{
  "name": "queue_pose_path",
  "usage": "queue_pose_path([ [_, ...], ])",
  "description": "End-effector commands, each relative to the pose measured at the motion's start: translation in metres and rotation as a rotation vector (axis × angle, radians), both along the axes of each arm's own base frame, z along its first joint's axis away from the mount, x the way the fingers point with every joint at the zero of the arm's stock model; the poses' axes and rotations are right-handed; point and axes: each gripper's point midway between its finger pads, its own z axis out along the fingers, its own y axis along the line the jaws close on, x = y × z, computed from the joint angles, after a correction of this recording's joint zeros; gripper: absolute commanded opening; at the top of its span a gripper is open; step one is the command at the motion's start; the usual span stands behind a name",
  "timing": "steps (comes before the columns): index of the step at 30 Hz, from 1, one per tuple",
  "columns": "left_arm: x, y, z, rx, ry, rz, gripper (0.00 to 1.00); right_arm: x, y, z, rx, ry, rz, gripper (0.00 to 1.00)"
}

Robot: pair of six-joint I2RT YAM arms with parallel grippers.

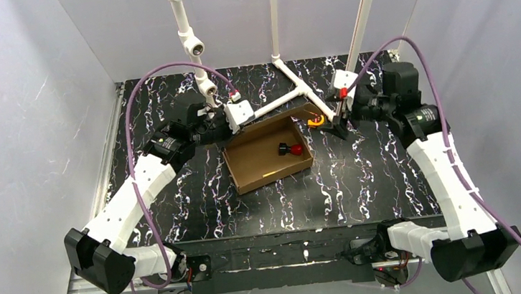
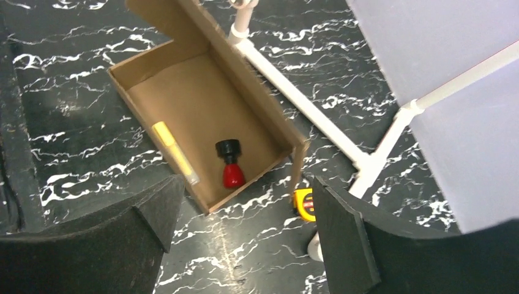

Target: Fold the paper box

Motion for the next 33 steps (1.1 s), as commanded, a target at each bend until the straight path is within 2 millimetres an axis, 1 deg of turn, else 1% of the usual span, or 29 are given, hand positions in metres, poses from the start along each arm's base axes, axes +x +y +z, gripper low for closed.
queue_pose_path([
  [1, -0.006, 0.008, 0.023, -0.081, 0.032, 0.012, 0.00, 0.011, -0.005, -0.035, 0.022, 0.065, -0.064, 0.83],
  [2, -0.006, 0.009, 0.024, -0.089, 0.052, 0.011, 0.00, 0.014, -0.009, -0.043, 0.021, 0.085, -0.094, 0.81],
  [4, -0.007, 0.010, 0.024, -0.097, 0.090, 0.007, 0.00, 0.025, -0.015, -0.054, 0.047, 0.093, -0.159, 0.72],
  [7, -0.008, 0.011, 0.022, -0.099, 0.123, 0.003, 0.00, 0.040, -0.022, -0.072, 0.104, 0.136, -0.252, 0.56],
  [9, -0.007, 0.012, 0.021, -0.103, 0.134, 0.008, 0.00, 0.045, -0.022, -0.084, 0.124, 0.158, -0.279, 0.46],
  [12, -0.006, 0.013, 0.024, -0.121, 0.148, 0.015, 0.00, 0.058, -0.027, -0.098, 0.163, 0.179, -0.359, 0.34],
  [14, -0.006, 0.014, 0.026, -0.131, 0.168, 0.023, 0.00, 0.067, -0.030, -0.104, 0.196, 0.180, -0.413, 0.30],
  [17, -0.004, 0.015, 0.027, -0.135, 0.190, 0.028, 0.00, 0.078, -0.028, -0.115, 0.253, 0.196, -0.473, 0.27],
  [18, -0.003, 0.015, 0.027, -0.136, 0.194, 0.030, 0.00, 0.081, -0.025, -0.116, 0.264, 0.190, -0.488, 0.27],
  [23, 0.000, 0.020, 0.032, -0.158, 0.209, 0.042, 0.00, 0.097, -0.015, -0.113, 0.324, 0.155, -0.559, 0.30],
  [28, 0.006, 0.026, 0.034, -0.183, 0.243, 0.048, 0.00, 0.104, 0.000, -0.113, 0.344, 0.119, -0.556, 0.32],
  [33, 0.009, 0.028, 0.039, -0.218, 0.267, 0.043, 0.00, 0.127, -0.007, -0.118, 0.380, 0.100, -0.670, 0.32],
])
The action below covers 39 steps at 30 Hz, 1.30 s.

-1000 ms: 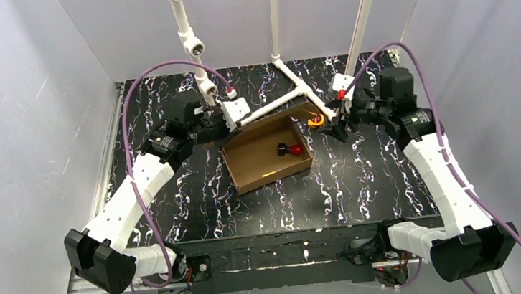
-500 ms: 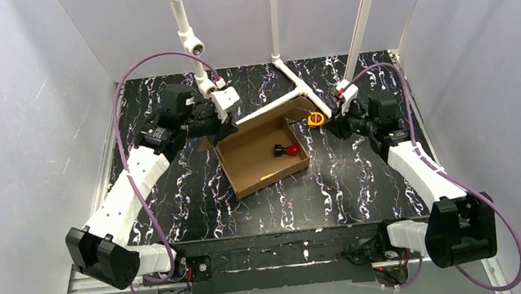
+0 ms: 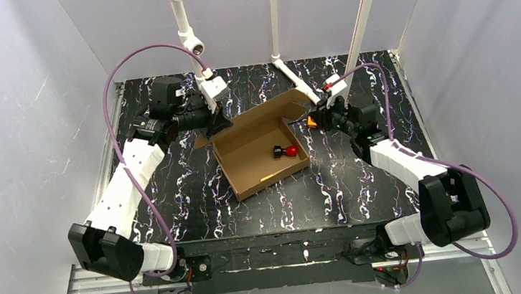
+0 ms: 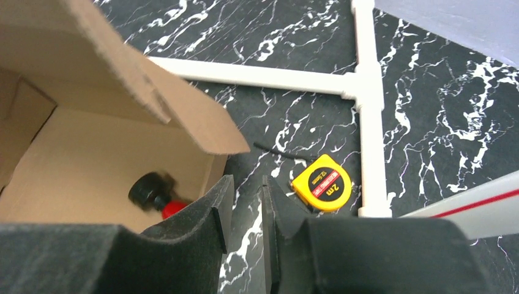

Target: Fold the paper box

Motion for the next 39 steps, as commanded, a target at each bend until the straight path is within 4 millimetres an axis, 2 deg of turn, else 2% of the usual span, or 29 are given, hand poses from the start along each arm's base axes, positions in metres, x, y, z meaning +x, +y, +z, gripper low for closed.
queue_pose_path([
  [1, -0.005, -0.002, 0.020, -0.067, 0.018, -0.033, 0.00, 0.031, -0.010, 0.017, 0.055, -0.095, -0.141, 0.32],
  [16, 0.006, 0.006, 0.012, -0.083, 0.069, -0.028, 0.00, 0.046, 0.030, -0.032, 0.094, -0.114, 0.033, 0.34],
  [20, 0.008, 0.007, 0.010, -0.083, 0.076, -0.027, 0.00, 0.039, 0.045, -0.043, 0.103, -0.131, 0.141, 0.35],
  [24, 0.011, 0.007, 0.009, -0.081, 0.081, -0.024, 0.00, 0.025, 0.057, -0.044, 0.119, -0.154, 0.245, 0.34],
  [29, 0.014, 0.007, 0.008, -0.081, 0.088, -0.022, 0.00, 0.014, 0.063, -0.033, 0.146, -0.187, 0.308, 0.34],
  [33, 0.016, 0.007, 0.008, -0.083, 0.093, -0.020, 0.00, 0.012, 0.066, -0.025, 0.175, -0.195, 0.319, 0.34],
  [39, 0.019, 0.008, 0.010, -0.088, 0.100, -0.018, 0.00, 0.015, 0.066, -0.025, 0.168, -0.189, 0.319, 0.36],
])
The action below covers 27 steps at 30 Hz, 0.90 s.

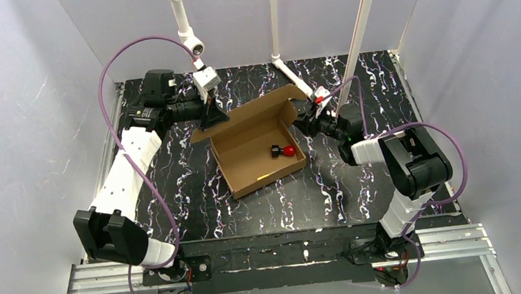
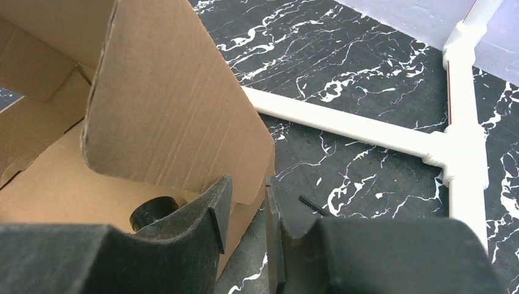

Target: Fold the paper box

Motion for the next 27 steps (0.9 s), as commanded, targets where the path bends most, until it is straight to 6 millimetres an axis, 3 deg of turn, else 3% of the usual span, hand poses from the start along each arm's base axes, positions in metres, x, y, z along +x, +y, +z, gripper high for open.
queue_pose_path([
  [1, 0.001, 0.001, 0.007, -0.011, 0.011, -0.004, 0.00, 0.000, 0.006, 0.023, 0.022, -0.064, 0.035, 0.37],
  [9, 0.007, 0.005, 0.007, -0.019, 0.027, 0.007, 0.00, 0.011, -0.026, 0.007, -0.069, -0.015, -0.005, 0.54],
  [22, 0.012, 0.011, 0.015, -0.034, -0.020, 0.048, 0.00, 0.000, -0.021, 0.017, -0.062, -0.052, 0.065, 0.66],
  [27, 0.011, 0.014, 0.018, -0.038, -0.043, 0.070, 0.00, 0.007, -0.017, 0.026, -0.057, -0.084, 0.065, 0.71],
])
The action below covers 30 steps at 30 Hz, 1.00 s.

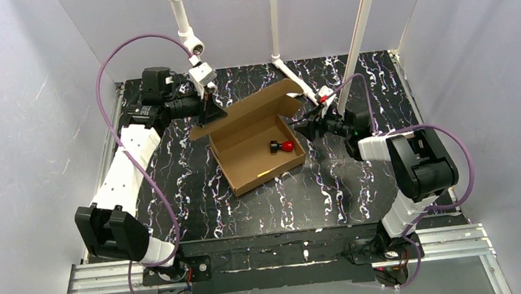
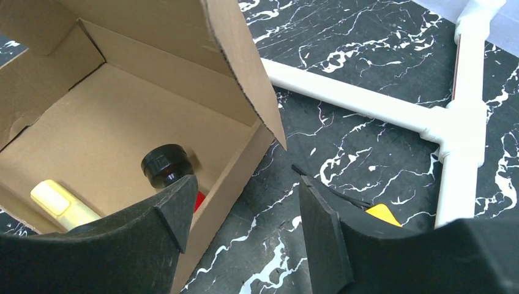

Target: Fold the paper box

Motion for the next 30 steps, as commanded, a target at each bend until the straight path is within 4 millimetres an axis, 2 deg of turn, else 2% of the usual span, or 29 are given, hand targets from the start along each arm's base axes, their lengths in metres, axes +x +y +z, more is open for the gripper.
queue_pose_path([
  [1, -0.004, 0.008, 0.015, -0.007, -0.058, 0.038, 0.00, 0.011, 0.008, 0.039, 0.021, -0.131, 0.027, 0.71],
  [9, -0.001, 0.012, 0.014, -0.003, -0.046, 0.080, 0.00, 0.028, 0.018, 0.048, 0.053, -0.263, 0.053, 0.71],
  [14, 0.000, 0.014, 0.015, 0.000, -0.041, 0.091, 0.00, 0.041, 0.023, 0.040, 0.064, -0.248, 0.062, 0.70],
  [18, 0.001, 0.013, 0.015, -0.002, -0.035, 0.091, 0.00, 0.045, 0.029, 0.038, 0.074, -0.261, 0.076, 0.69],
  [27, 0.000, 0.012, 0.012, -0.011, -0.024, 0.083, 0.00, 0.050, 0.047, 0.030, 0.064, -0.250, 0.095, 0.62],
  [30, 0.000, 0.012, 0.013, -0.009, -0.026, 0.084, 0.00, 0.049, 0.048, 0.026, 0.060, -0.239, 0.098, 0.55],
])
